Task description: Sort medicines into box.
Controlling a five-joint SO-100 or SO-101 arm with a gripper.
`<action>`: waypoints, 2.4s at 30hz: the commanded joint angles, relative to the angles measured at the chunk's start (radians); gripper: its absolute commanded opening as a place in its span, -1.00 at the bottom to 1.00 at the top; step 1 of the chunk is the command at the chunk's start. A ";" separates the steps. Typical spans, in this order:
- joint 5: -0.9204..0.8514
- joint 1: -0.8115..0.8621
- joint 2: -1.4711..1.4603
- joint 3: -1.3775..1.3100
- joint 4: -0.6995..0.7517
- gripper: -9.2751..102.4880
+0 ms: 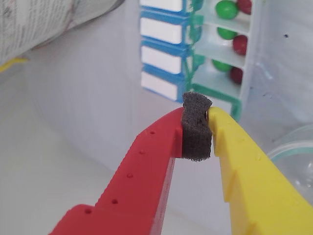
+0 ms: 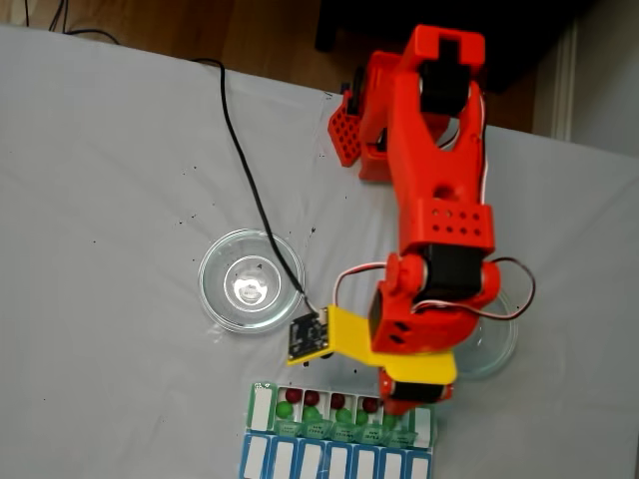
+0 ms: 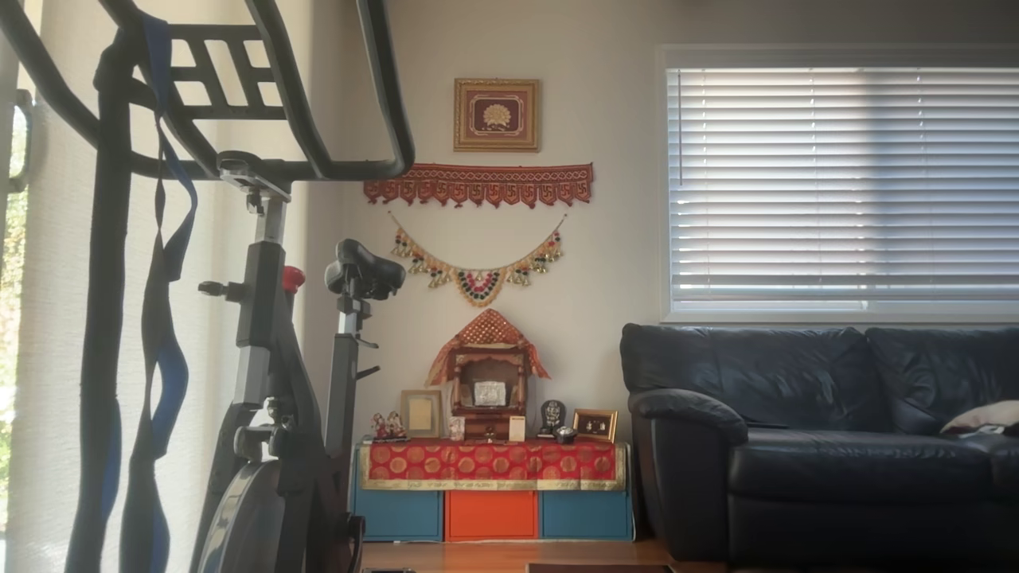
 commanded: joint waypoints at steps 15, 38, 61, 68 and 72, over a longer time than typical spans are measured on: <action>-0.017 -0.064 -0.021 0.153 -0.495 -0.82; -0.054 -0.072 -0.218 0.164 -0.586 -0.82; -0.018 -0.064 -0.310 0.021 -0.179 -0.82; -0.012 -0.074 -0.380 0.014 -0.150 -0.82; -0.029 -0.077 -0.356 0.032 -0.164 -0.82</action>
